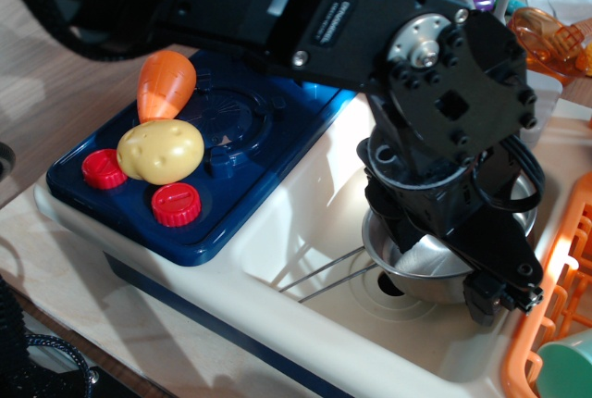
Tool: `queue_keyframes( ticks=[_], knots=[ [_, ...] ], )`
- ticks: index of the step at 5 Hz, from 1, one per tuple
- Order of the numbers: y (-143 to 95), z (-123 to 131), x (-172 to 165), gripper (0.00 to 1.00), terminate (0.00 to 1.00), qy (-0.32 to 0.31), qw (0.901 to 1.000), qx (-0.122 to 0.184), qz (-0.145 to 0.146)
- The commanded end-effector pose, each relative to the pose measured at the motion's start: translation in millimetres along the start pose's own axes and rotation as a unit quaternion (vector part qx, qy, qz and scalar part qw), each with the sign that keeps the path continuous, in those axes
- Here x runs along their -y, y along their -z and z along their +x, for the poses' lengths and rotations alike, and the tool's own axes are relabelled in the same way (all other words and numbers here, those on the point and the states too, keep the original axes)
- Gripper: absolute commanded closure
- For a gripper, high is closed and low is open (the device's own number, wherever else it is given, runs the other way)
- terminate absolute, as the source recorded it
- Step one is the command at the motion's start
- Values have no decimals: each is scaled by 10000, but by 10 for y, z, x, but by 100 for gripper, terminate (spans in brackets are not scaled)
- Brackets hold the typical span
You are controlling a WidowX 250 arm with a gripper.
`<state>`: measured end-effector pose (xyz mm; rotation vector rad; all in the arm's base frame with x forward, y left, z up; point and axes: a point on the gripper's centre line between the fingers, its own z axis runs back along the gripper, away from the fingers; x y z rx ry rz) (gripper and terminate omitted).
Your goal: Put pan on stove from sink
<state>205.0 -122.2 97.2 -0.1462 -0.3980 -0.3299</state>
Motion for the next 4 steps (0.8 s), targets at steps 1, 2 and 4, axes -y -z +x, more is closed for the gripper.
queue_keyframes(
  ticks=[1,2,4],
  knots=[
    [79,27,-103,0,0,88,9998,170,-86],
    [181,10,-139,0,0,65,9996,262,-126],
    [116,57,-58,100,0,-100,9998,116,-107]
  ],
)
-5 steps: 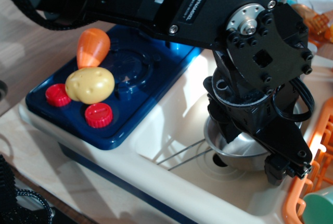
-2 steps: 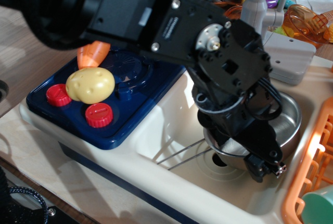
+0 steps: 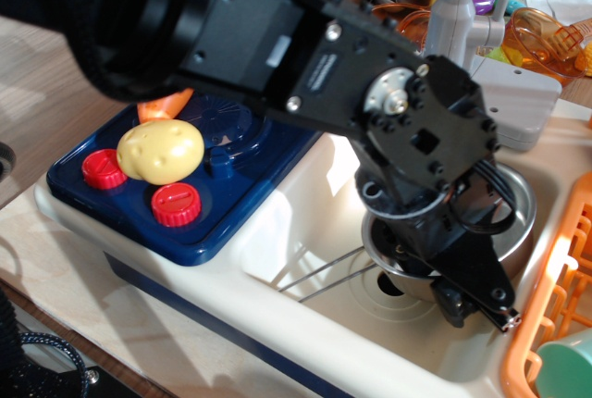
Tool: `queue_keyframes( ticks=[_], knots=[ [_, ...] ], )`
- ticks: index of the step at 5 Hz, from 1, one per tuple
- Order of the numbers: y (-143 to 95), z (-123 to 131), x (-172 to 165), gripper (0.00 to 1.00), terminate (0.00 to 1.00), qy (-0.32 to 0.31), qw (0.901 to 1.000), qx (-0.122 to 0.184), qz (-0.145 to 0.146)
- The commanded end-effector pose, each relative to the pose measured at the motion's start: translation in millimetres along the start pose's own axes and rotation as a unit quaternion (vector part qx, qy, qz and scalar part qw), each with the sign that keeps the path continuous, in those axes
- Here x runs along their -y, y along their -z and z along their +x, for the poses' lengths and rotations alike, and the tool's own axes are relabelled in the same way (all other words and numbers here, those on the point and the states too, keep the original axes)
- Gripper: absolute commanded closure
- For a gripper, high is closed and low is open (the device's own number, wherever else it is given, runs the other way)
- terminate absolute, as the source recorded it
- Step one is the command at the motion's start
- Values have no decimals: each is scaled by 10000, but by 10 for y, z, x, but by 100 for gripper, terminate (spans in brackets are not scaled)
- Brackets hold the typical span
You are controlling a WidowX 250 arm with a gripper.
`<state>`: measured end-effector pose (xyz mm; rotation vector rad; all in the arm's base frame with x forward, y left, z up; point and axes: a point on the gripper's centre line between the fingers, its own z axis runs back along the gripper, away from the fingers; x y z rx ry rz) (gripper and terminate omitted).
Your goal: Put pan on stove from sink
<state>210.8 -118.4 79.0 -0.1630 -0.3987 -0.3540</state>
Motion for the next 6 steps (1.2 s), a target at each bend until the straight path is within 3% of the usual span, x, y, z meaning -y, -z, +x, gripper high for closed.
queue_keyframes(
  ticks=[1,3,4,6],
  knots=[
    [-85,112,61,100,0,-251,9996,84,32],
    [-223,185,127,100,0,-351,9991,-98,198],
    [-336,231,152,100,0,-362,9980,-171,497],
    [-700,305,100,100,0,-443,9886,-240,1416]
  ],
)
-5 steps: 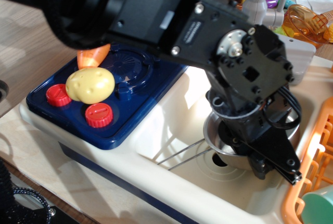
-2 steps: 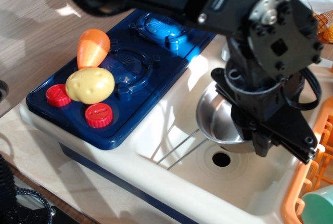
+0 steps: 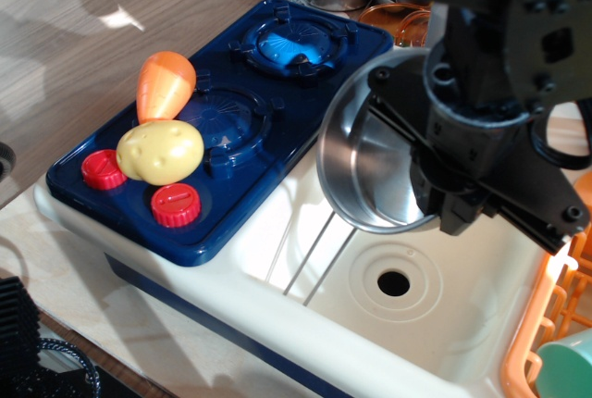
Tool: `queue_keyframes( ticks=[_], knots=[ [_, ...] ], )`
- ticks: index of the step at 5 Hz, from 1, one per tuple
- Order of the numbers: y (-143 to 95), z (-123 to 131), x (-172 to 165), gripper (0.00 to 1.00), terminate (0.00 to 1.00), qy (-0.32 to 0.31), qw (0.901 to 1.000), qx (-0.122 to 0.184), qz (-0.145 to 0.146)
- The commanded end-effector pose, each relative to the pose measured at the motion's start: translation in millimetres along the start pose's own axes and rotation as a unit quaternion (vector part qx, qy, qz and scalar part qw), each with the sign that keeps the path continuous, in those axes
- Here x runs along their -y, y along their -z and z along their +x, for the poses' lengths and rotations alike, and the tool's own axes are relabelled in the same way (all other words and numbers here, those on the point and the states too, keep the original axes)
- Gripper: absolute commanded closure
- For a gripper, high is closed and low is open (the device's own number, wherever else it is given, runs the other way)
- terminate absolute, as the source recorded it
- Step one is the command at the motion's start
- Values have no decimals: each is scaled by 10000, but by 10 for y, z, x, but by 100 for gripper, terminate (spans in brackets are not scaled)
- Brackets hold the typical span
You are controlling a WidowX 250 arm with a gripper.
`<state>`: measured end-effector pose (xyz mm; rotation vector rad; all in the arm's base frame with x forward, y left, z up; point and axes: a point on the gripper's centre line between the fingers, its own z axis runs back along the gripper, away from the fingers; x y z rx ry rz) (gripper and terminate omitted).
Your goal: Put pan on stove from sink
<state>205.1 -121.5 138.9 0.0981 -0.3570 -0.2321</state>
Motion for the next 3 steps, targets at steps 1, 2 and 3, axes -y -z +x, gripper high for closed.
queue_keyframes(
  ticks=[1,2,3],
  knots=[
    [-261,129,-148,100,0,-159,9990,-167,389],
    [-329,156,-337,100,0,-19,9975,-326,628],
    [-356,230,-552,100,0,0,9949,-696,733]
  ],
)
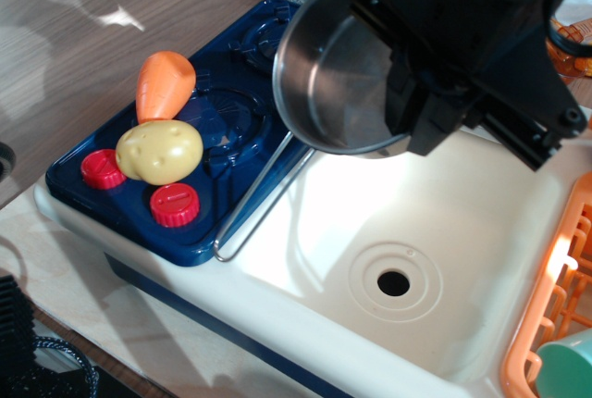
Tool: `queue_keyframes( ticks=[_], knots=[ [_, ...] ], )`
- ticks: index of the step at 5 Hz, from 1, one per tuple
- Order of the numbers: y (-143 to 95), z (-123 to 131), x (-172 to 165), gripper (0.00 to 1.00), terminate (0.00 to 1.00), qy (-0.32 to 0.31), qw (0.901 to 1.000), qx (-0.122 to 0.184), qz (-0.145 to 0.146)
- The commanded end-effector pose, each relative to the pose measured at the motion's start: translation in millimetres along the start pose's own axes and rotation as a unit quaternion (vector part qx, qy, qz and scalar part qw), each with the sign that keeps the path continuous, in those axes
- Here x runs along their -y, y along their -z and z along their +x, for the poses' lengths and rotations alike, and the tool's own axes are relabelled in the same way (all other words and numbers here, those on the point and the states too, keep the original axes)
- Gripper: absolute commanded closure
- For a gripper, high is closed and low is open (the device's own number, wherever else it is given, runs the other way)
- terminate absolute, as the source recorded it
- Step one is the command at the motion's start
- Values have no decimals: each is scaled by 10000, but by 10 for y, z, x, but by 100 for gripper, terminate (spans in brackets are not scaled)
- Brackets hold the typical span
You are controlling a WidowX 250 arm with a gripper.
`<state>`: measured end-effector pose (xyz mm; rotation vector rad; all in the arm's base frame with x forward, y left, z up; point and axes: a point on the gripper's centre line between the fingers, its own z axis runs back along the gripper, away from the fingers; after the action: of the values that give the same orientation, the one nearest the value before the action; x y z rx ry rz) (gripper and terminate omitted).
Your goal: Put pan on stove from sink
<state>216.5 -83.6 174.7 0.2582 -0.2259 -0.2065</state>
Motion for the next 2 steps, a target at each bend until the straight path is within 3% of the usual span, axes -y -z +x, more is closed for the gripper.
queue_keyframes(
  ticks=[1,2],
  knots=[
    [-85,227,-313,100,0,-128,9987,-486,0],
    [-58,349,-468,100,0,-185,9972,-724,26]
  ],
)
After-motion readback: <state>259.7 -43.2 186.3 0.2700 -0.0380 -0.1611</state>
